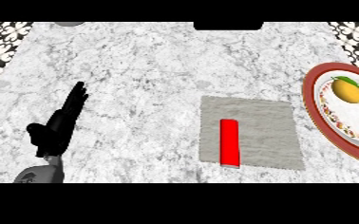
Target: Pick the lemon from the placemat and place it in the plate
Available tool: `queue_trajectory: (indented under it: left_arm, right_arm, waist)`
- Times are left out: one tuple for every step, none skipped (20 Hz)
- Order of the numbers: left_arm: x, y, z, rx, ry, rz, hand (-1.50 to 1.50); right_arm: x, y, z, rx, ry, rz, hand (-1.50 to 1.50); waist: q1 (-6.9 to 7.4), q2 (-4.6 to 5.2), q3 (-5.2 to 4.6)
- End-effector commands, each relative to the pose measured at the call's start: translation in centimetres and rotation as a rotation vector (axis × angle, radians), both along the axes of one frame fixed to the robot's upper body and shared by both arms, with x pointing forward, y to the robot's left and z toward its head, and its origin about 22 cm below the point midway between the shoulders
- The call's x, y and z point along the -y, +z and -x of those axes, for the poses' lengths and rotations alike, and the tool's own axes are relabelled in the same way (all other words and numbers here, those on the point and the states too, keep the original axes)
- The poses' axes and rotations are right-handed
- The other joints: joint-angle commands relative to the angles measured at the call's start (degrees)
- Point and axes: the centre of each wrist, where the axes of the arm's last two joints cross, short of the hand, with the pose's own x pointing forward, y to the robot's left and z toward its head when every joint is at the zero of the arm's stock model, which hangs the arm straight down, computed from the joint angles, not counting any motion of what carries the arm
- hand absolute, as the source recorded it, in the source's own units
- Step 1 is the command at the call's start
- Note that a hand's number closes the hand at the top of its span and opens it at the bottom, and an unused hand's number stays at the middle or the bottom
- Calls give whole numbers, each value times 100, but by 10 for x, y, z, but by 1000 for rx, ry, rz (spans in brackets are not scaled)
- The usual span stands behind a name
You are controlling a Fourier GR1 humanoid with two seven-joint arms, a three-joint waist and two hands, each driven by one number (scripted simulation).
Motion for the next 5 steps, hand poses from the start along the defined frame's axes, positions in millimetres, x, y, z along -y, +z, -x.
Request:
queue_trajectory:
  left_arm:
    - [12,7,-8,18,-11,-8,0]
    - [10,13,-13,0,-3,11,0]
    - [-2,1,-2,-3,-4,-16,0]
    - [9,1,9,7,-24,0,0]
    - [-7,13,3,13,-12,3,0]
  right_arm:
    - [-3,-19,18,-29,14,27,-150]
    - [5,-6,25,-29,2,23,-150]
    - [-8,-29,25,-6,17,22,-150]
    - [-1,-18,31,-27,-16,37,-150]
    - [6,-8,37,10,-22,35,-150]
  waist:
    - [25,2,7]
    - [28,6,17]
    - [22,1,7]
    - [37,-4,8]
    - [23,-7,7]
